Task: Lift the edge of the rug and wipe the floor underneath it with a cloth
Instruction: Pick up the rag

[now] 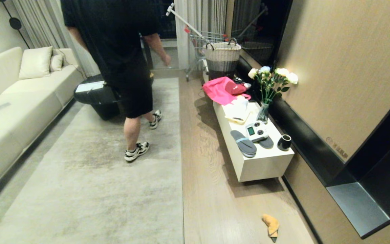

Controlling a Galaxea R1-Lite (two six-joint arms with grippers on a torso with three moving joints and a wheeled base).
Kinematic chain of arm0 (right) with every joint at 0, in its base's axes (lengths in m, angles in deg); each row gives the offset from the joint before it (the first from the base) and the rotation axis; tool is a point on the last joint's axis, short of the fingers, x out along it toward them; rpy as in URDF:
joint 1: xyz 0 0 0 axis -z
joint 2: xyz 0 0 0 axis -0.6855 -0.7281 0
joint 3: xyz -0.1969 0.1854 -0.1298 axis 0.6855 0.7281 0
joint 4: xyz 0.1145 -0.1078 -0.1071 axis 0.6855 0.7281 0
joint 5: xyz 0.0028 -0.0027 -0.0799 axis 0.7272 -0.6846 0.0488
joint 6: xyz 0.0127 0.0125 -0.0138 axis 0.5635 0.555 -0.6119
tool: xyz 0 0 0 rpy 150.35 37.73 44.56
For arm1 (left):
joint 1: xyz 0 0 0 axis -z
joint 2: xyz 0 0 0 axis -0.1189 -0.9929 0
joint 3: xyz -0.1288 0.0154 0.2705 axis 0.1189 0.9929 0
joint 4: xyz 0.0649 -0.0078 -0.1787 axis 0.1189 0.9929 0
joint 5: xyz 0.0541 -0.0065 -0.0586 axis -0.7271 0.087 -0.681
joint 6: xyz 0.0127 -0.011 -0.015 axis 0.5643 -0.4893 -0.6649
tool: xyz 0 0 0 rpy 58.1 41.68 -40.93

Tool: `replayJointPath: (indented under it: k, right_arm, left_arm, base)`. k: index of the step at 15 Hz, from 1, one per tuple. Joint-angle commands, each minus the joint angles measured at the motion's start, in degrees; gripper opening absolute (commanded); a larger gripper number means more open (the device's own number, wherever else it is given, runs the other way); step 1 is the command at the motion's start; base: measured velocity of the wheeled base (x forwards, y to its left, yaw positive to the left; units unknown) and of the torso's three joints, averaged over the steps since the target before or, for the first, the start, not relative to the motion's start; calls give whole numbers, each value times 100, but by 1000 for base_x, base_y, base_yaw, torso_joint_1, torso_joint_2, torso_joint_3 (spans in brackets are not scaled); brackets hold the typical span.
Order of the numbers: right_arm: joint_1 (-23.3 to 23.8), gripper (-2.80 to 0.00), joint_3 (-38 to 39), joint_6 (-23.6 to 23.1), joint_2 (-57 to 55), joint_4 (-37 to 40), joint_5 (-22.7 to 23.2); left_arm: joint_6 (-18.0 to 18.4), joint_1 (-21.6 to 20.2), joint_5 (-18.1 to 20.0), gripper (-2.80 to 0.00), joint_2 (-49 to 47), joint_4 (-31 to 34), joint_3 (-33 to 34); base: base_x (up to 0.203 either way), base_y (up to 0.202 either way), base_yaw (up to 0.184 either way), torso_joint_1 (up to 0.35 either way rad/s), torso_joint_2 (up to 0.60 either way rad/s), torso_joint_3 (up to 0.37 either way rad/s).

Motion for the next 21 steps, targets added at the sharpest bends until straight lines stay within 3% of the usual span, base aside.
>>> replayJointPath:
  k: [1, 21]
  right_arm:
    - [-1, -280, 0, -3, 0, -10, 0]
    - [-1, -280, 0, 74, -9, 15, -9]
  left_arm:
    - [-6, -1, -1, -280, -7, -1, 0]
    - [-8, -1, -1, -280, -8, -1, 0]
  base:
    - [0, 0, 0, 0, 0, 0]
    - [0, 0, 0, -119, 294, 175]
